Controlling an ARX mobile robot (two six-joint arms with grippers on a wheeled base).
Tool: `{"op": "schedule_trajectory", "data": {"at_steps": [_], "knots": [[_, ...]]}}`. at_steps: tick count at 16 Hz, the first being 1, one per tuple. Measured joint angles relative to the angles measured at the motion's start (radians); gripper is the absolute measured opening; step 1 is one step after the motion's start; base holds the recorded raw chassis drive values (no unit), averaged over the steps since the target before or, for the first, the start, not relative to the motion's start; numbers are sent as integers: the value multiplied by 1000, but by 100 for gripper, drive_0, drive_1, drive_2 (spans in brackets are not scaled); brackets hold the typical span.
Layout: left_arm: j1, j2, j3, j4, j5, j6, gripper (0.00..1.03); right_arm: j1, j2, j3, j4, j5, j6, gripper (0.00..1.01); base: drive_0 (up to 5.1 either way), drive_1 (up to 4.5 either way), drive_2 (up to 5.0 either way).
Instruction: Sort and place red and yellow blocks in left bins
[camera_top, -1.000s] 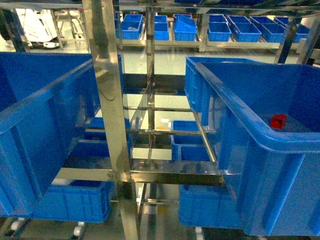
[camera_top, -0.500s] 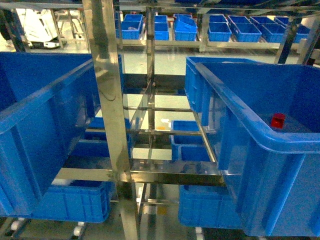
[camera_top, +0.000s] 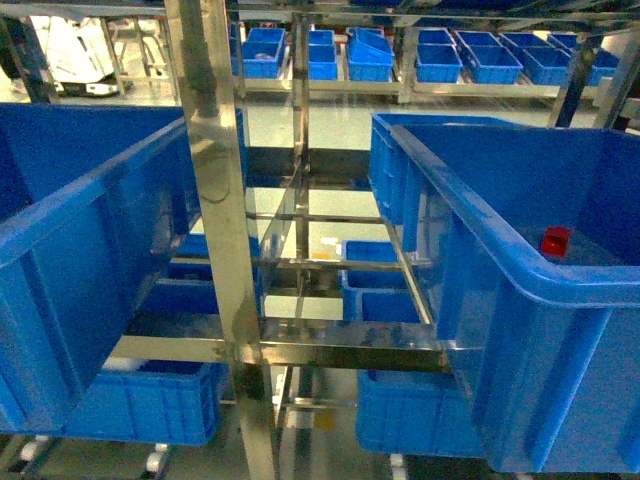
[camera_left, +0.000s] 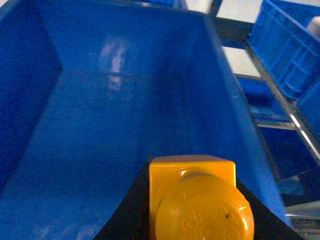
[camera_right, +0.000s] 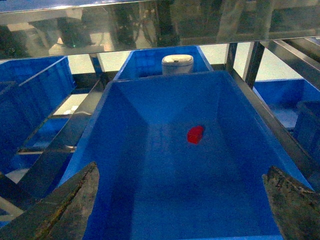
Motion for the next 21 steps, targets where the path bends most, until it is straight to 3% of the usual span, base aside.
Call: {"op": "schedule_trajectory", "data": {"at_steps": [2, 6, 10, 15, 19, 21], "knots": [[47, 0, -16, 25, -4, 44, 27, 0, 1, 0, 0, 0, 0, 98, 0, 0, 0], [13, 136, -15, 131, -41, 138, 27, 0, 0, 0, 0, 0, 2, 98, 0, 0, 0], [-48, 377, 167, 301, -184, 260, 27, 0, 0, 0, 0, 0, 2, 98, 0, 0, 0], [-18, 686, 468, 185, -198, 378, 27, 0, 0, 0, 0, 0, 2, 98, 0, 0, 0], [64, 912, 802, 24, -197, 475, 27, 0, 0, 0, 0, 0, 2, 98, 0, 0, 0], [86, 969, 844, 3, -195, 521, 27, 0, 0, 0, 0, 0, 2, 98, 0, 0, 0]]}}
